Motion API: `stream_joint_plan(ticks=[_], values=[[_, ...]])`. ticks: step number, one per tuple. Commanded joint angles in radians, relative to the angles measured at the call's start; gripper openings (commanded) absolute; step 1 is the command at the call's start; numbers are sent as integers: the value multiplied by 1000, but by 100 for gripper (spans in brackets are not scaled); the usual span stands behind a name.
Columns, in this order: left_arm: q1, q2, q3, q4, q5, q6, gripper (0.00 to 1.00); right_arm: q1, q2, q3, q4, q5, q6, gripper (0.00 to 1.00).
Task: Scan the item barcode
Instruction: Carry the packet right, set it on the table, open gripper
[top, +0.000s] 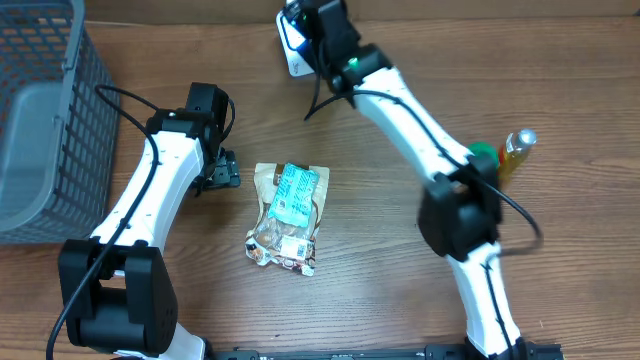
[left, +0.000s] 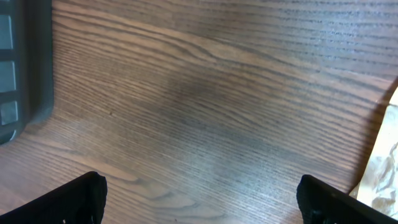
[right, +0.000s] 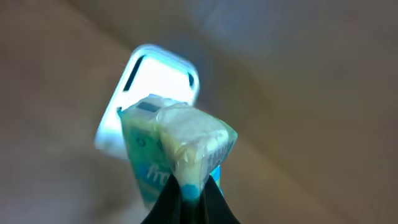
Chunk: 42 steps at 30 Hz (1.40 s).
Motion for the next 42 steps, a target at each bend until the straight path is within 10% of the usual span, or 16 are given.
stream_joint_plan(ticks=[1,15,42], values=[[2,-19,18,2,-13,-14,99,-2,-245,11,-231,-63,224,4],[2,-19,18,2,-13,-13,99,-149,-329,-69,-988,-348,459,4],[2,-19,18,2,-13,-13,100,-174,-329,-605,-723,-264,593,5]])
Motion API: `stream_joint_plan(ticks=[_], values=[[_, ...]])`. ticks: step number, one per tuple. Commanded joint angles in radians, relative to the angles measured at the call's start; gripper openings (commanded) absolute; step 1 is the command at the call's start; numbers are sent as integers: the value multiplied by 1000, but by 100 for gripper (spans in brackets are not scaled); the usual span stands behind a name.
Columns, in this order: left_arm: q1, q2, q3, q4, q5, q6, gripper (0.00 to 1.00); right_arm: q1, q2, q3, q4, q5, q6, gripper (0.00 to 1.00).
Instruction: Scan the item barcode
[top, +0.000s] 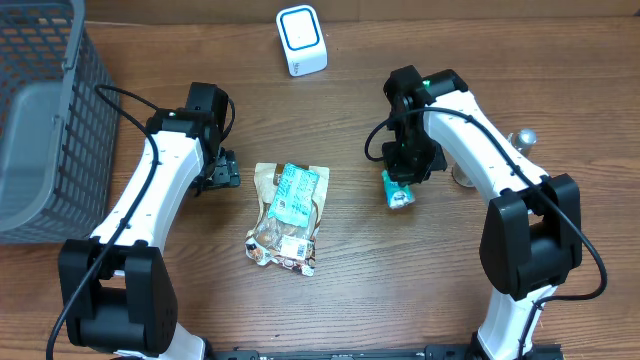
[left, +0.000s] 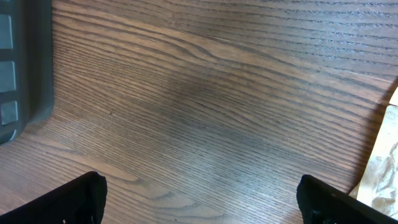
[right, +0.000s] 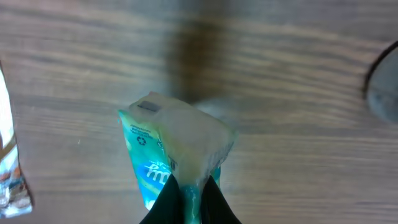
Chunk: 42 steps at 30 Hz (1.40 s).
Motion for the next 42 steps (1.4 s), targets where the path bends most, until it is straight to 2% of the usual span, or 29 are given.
stream_joint_plan(ticks=[1,10,20,22,23,24,25,26,27,30,34,36,38,39,42], values=[[2,-19,17,1,-13,-13,100,-3,-1,-4,18,49,47,5],[2,-19,17,1,-13,-13,100,-3,-1,-5,25,143,209,5],[2,-19,17,1,-13,-13,100,-3,-1,-5,24,185,208,7],[2,-19,17,1,-13,-13,99,-3,-1,-5,24,196,208,15],[2,-19,17,1,-13,-14,100,-3,-1,-5,24,195,208,35],[2,-19,17,1,-13,-13,100,-3,-1,-5,24,195,208,43],[2,-19,17,1,-13,-14,100,-3,-1,-5,24,195,208,47],[2,-19,17,1,-13,-13,99,-3,-1,-5,25,195,208,57],[2,-19,17,1,-13,-13,100,-3,-1,-5,27,195,208,61],[2,-19,17,1,-13,-13,99,-3,-1,-5,36,194,208,62],[2,-19,17,1,-13,-14,100,-3,-1,-5,60,163,208,56],[2,-19,17,1,-13,-13,99,-3,-1,-5,75,102,208,41],[2,-19,17,1,-13,-13,100,-3,-1,-5,94,20,208,17],[2,-19,17,1,-13,-13,100,-3,-1,-5,108,-39,208,10],[2,-19,17,1,-13,-13,99,3,-1,-5,143,-175,208,5]])
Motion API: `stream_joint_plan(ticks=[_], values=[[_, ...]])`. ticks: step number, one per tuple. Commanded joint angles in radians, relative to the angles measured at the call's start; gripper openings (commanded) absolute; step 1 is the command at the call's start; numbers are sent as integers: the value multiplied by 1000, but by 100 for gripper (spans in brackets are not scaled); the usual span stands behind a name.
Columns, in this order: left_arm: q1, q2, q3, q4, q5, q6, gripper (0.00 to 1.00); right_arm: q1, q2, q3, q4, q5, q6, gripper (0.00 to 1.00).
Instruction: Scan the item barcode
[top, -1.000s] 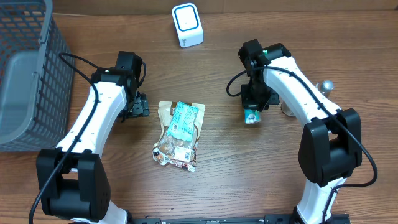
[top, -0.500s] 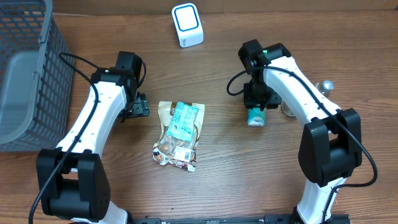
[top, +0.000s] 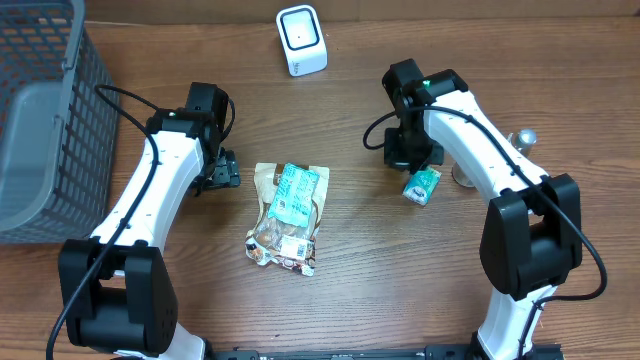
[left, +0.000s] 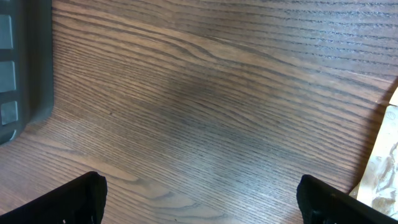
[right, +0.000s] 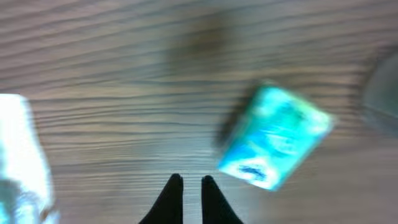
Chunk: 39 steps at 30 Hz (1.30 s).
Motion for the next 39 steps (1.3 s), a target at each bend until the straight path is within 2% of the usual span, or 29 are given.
stream_joint_plan(ticks=[1,2,3,5,7,11,13,24,35,39], values=[[2,-19,17,1,-13,-13,100,9,-1,-5,32,-211,4,4],[2,-19,17,1,-13,-14,100,15,-1,-5,42,-237,4,4],[2,-19,17,1,-13,-13,100,30,-1,-5,63,-283,5,9],[2,-19,17,1,-13,-13,100,54,-1,-5,84,-330,5,30],[2,-19,17,1,-13,-14,99,82,-1,-5,97,-341,5,32],[2,-19,17,1,-13,-14,100,143,-1,-10,129,-341,5,50],[2,-19,17,1,-13,-13,100,177,0,-11,148,-340,10,54],[2,-19,17,1,-13,-13,100,315,0,-16,189,-341,21,58],[2,-19,17,1,-13,-13,100,334,0,-16,241,-340,28,61],[2,-19,17,1,-13,-14,100,334,0,-16,288,-332,28,67]])
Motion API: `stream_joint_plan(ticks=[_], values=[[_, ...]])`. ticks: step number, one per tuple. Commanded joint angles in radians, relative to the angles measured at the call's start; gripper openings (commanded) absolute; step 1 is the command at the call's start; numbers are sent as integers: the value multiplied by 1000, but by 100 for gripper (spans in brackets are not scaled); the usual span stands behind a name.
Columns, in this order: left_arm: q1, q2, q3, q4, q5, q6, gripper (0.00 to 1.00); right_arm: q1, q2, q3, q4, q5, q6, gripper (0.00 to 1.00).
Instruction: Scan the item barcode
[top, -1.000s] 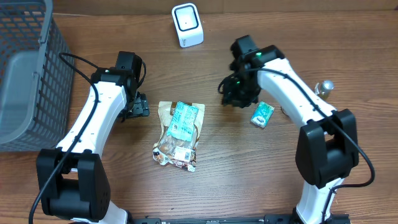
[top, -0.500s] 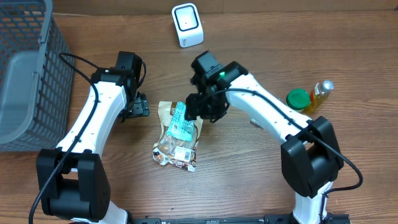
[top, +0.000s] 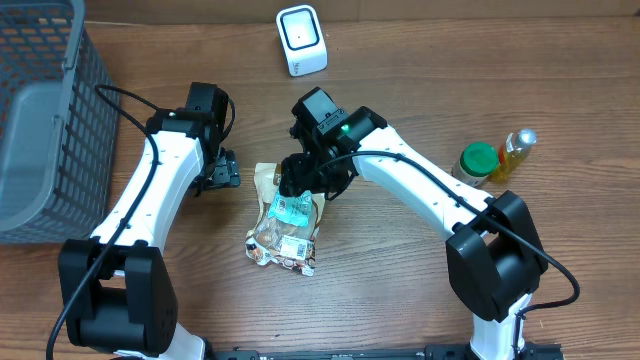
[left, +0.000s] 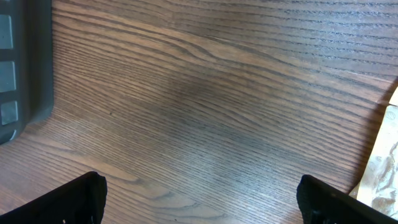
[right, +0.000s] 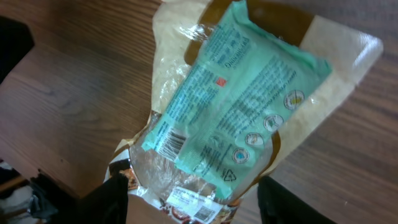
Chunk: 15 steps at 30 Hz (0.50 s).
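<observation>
A clear-and-tan snack bag (top: 285, 215) with a teal label (right: 239, 102) lies flat at the table's middle. A barcode (right: 165, 140) shows on the label's lower left. My right gripper (top: 303, 183) hovers just above the bag, jaws wide open (right: 196, 208), with the bag's lower end between the fingers (right: 115, 199). The white scanner (top: 301, 38) with a blue-ringed window stands at the back edge. My left gripper (top: 222, 170) is open and empty (left: 202, 199) over bare wood left of the bag, whose edge (left: 382, 168) just shows.
A grey mesh basket (top: 40, 110) fills the left side; its corner (left: 25, 62) is close to the left gripper. A green-lidded jar (top: 479, 160) and a yellow bottle (top: 515, 150) stand at the right. The right arm stretches across the table's middle.
My right gripper was beside the small teal pack at the right, jaws close together. It is now wide open over the snack bag. The teal pack is out of sight. Left arm unmoved.
My right gripper held a small teal pack up to the scanner. Then it had the pack down at the table right of centre. Then the pack lay free beside the gripper. Now the gripper is open above the snack bag. The left arm stayed still throughout.
</observation>
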Motion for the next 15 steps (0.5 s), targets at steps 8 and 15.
stream_joint_plan(ticks=[8,15], values=[[2,-19,17,1,-13,-13,100,0,0,-9,62,90,24,68],[2,-19,17,1,-13,-13,99,0,0,-9,62,104,27,93]])
